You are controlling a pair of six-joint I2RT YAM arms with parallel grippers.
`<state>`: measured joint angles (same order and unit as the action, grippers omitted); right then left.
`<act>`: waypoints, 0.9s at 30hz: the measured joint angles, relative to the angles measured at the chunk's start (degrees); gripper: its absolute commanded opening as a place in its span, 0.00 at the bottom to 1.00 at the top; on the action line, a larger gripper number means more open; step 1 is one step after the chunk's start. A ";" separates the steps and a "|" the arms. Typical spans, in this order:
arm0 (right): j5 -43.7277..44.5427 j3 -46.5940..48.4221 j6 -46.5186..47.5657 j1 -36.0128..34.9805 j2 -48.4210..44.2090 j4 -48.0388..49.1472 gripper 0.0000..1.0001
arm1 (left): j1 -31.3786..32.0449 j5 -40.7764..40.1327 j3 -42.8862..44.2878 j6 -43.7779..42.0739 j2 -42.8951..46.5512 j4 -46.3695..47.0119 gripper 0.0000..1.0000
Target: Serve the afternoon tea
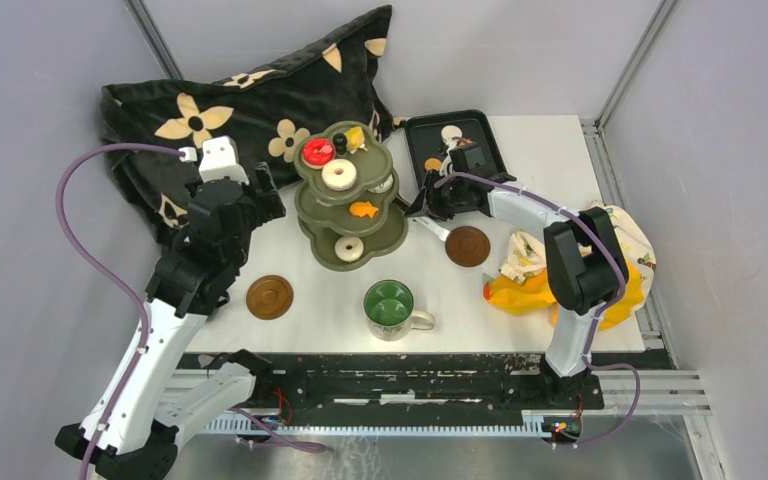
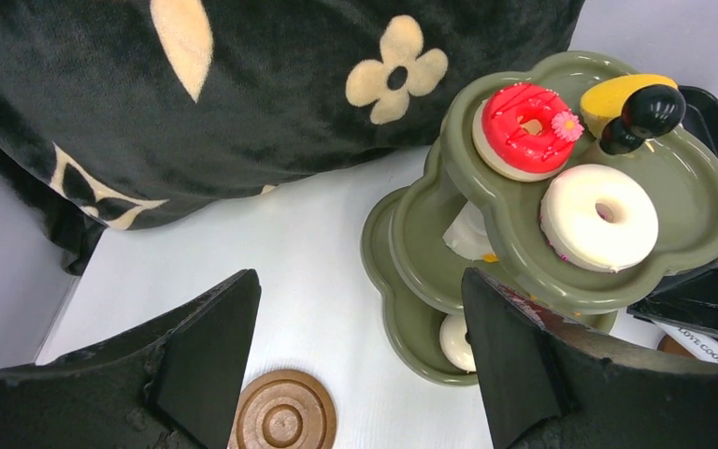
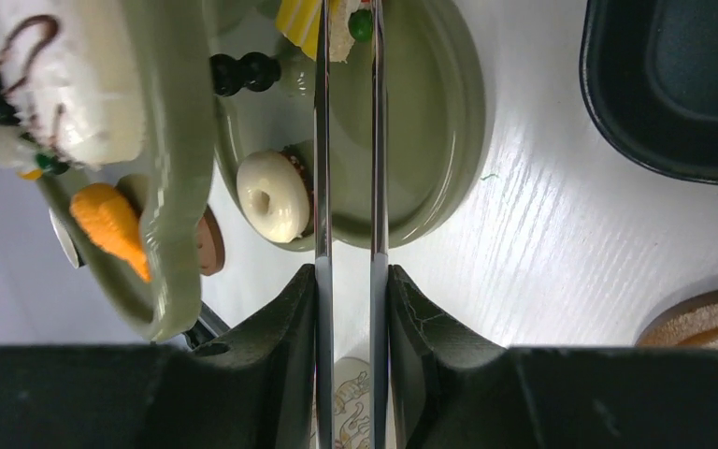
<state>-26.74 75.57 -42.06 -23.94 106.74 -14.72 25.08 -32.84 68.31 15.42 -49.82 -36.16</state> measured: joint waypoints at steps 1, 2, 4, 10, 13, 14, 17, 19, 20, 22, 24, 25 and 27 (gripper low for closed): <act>0.00 0.00 -0.24 -0.07 0.79 0.24 0.01 | 0.00 0.00 0.00 0.00 0.09 -0.11 0.86; 0.04 0.00 -0.37 -0.15 1.36 0.50 0.01 | 0.00 0.00 0.00 0.00 0.15 -0.24 0.86; -0.09 0.02 -0.61 -0.46 2.12 0.76 0.06 | 0.00 0.00 0.00 0.00 0.28 -0.39 0.86; -0.02 0.22 -0.79 -0.98 2.95 2.03 0.16 | 0.00 0.00 0.00 0.00 0.33 -0.66 0.86; -0.22 0.39 -1.03 -1.20 3.30 2.43 0.24 | 0.00 0.00 -0.02 0.00 0.33 -0.66 0.86; -0.24 0.39 -1.05 -1.20 3.37 2.58 0.31 | 0.00 0.00 0.00 0.00 0.33 -0.66 0.86; -0.24 0.44 -1.01 -1.20 3.41 2.69 0.38 | 0.00 0.00 -0.02 0.00 0.33 -0.66 0.86; -0.22 0.50 -0.83 -1.20 3.41 2.67 0.41 | 0.00 0.00 0.00 0.00 0.33 -0.66 0.86; -0.20 0.50 -0.72 -1.20 3.39 2.64 0.41 | 0.00 0.00 -0.02 0.00 0.33 -0.66 0.86; -0.15 0.50 -0.39 -1.25 3.37 2.47 0.42 | 0.00 0.00 0.00 0.02 0.33 -0.66 0.86; -0.15 0.57 -0.07 -1.31 3.21 1.90 0.43 | 0.00 0.04 0.00 0.02 0.33 -0.66 0.86; -0.15 0.59 0.15 -1.33 3.02 1.49 0.43 | 0.00 0.07 0.00 0.02 0.33 -0.66 0.86; -0.02 0.61 0.57 -1.36 2.34 0.39 0.43 | 0.00 0.15 -0.02 0.02 0.33 -0.63 0.86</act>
<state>-26.76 76.18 -41.50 -25.30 109.08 -14.33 25.08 -32.69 68.29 15.44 -49.50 -36.80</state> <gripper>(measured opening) 0.432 0.860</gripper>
